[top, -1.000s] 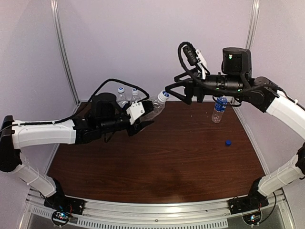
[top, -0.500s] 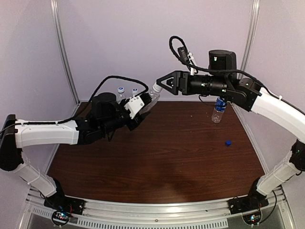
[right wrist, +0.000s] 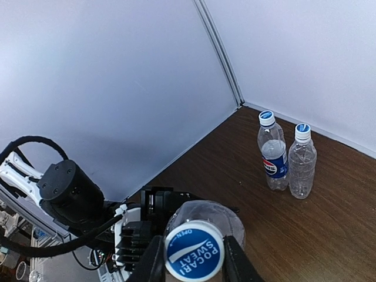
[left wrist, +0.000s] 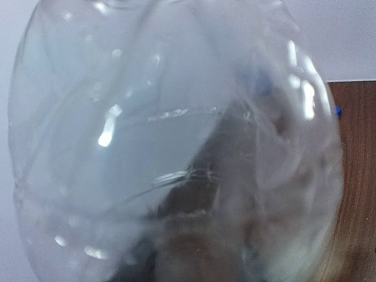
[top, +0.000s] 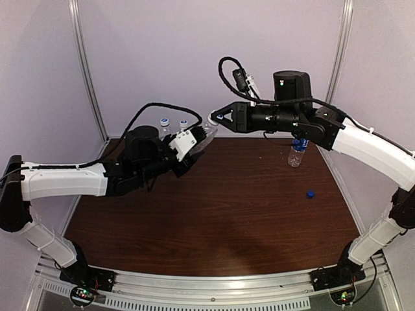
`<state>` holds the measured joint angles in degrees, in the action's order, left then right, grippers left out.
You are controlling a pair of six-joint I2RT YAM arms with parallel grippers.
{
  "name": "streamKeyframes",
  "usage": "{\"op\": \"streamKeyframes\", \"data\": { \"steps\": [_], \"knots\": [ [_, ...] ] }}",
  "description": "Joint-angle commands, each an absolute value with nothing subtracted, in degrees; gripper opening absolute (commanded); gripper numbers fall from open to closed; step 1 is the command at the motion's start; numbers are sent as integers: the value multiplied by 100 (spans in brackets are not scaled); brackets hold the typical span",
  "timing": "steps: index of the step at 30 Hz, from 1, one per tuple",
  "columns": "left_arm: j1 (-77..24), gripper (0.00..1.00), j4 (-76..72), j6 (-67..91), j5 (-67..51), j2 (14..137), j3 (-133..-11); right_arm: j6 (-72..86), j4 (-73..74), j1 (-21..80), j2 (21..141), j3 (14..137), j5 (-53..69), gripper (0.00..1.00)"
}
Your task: Unscrew the bottle caps
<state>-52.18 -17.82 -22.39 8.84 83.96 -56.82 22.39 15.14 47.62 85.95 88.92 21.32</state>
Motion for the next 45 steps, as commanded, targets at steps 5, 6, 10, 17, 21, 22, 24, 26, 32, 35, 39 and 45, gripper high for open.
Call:
{"op": "streamKeyframes", "data": {
  "steps": [5, 6, 10, 17, 21, 22, 24, 26, 32, 35, 39, 45],
  "knots": [
    [-5193, 42, -1305, -2388, -189, 8305, -6016, -289, 2890, 4781, 8533, 9530, 3745, 0],
    [-5194, 42, -1045, -2520, -686, 8281, -6042, -990, 3307, 4820, 8413, 9510, 4023, 0],
    [-5193, 42, -400, -2819, -1849, 8258, -6059, -3072, 4480, 5047, 7911, 9158, 4388, 0],
    [-5194, 41, 810, -3152, -2598, 8460, -6406, -4702, 5688, 5218, 7604, 9073, 3818, 0],
    [-5190, 39, 1214, -3266, -2714, 8546, -6521, -5057, 6071, 5253, 7593, 9163, 3439, 0],
    [-5194, 39, 1258, -3274, -2747, 8559, -6514, -5108, 6085, 5262, 7571, 9166, 3365, 0],
    [-5194, 38, 1300, -3287, -2791, 8590, -6514, -5228, 6102, 5265, 7520, 9165, 3316, 0],
    [-5193, 38, 1305, -3283, -2793, 8606, -6504, -5298, 6121, 5269, 7468, 9169, 3314, 0],
    [-5194, 38, 1317, -3296, -2728, 8630, -6521, -5330, 5868, 5265, 7310, 9002, 3198, 0],
    [-5194, 37, 1009, -3061, -2686, 8633, -6513, -4897, 5154, 5265, 7327, 8739, 3359, 4],
    [-5188, 37, 719, -2974, -2819, 8615, -6504, -4508, 4513, 5274, 7315, 8469, 3341, 67],
    [-5193, 37, 111, -2768, -2302, 8402, -6268, -2794, 3074, 5267, 7059, 8281, 2902, 100]
  ]
}}
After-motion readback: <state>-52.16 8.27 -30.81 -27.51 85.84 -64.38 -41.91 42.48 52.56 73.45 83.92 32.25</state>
